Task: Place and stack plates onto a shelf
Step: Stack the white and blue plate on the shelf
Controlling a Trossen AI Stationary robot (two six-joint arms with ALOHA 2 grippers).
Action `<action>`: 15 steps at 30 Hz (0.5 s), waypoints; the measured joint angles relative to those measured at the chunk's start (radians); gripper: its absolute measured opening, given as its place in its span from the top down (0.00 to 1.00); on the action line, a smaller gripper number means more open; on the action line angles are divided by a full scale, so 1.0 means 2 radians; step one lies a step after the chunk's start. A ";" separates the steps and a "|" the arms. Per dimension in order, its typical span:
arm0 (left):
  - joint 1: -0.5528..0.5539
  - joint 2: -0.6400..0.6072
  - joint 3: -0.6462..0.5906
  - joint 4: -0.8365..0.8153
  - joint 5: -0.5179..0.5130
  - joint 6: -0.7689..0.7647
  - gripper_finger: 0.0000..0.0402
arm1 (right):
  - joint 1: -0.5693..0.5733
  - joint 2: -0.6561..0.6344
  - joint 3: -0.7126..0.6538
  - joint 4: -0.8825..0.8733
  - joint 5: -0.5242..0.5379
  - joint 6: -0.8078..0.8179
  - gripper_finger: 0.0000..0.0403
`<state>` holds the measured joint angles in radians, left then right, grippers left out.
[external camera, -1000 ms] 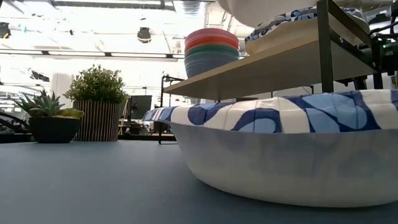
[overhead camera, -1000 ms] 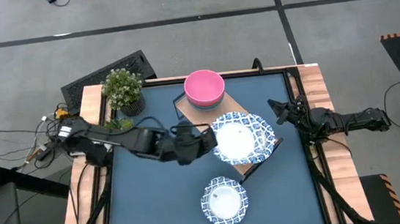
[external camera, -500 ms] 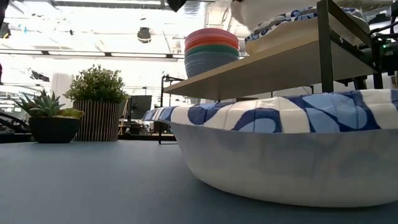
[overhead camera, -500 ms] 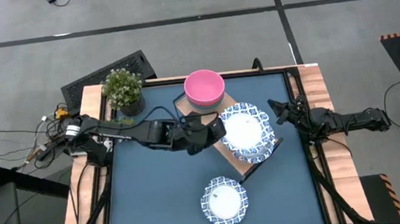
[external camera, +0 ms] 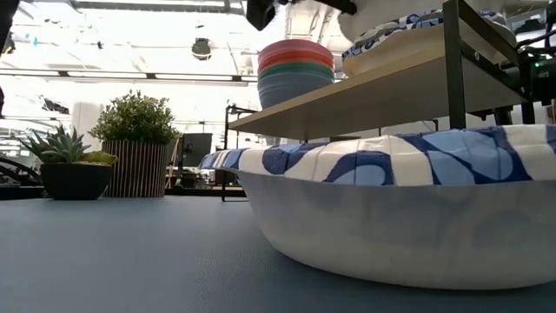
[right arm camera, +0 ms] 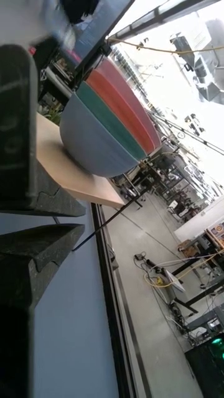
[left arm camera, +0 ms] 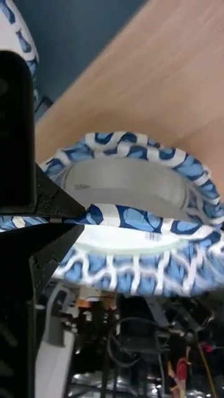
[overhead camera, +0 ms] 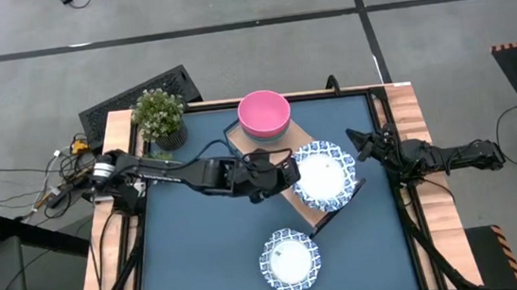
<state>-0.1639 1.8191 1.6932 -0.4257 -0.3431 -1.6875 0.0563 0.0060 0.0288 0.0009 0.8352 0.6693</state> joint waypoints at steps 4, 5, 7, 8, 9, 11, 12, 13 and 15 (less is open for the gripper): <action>0.001 0.000 0.000 -0.006 0.008 0.002 1.00 | 0.000 0.000 0.000 0.000 0.000 0.000 0.86; 0.001 0.000 0.000 -0.007 0.004 0.006 1.00 | 0.000 0.000 0.000 0.000 0.000 0.000 0.86; 0.001 0.000 0.000 -0.005 0.000 0.016 0.99 | 0.000 0.000 0.000 0.000 0.000 0.000 0.86; 0.001 0.000 0.000 -0.003 -0.001 0.018 0.99 | 0.000 0.000 0.000 0.000 0.000 0.000 0.86; 0.001 0.000 0.000 -0.003 -0.001 0.018 0.98 | 0.000 0.000 0.000 0.000 0.000 0.000 0.86; 0.001 0.000 0.000 -0.005 -0.001 0.013 0.96 | 0.000 0.000 0.000 0.000 0.000 0.000 0.86; 0.001 0.000 0.000 -0.005 -0.001 0.012 0.94 | 0.000 0.000 0.000 0.000 0.000 0.000 0.86; 0.001 0.000 0.000 -0.005 -0.001 0.013 0.92 | 0.000 0.000 0.000 0.000 0.000 0.000 0.86; 0.004 0.000 0.000 -0.004 -0.005 0.022 0.88 | 0.000 0.000 0.000 0.000 0.000 0.000 0.86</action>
<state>-0.1564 1.8187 1.6928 -0.4341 -0.3523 -1.6443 0.0563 0.0063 0.0288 0.0004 0.8352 0.6693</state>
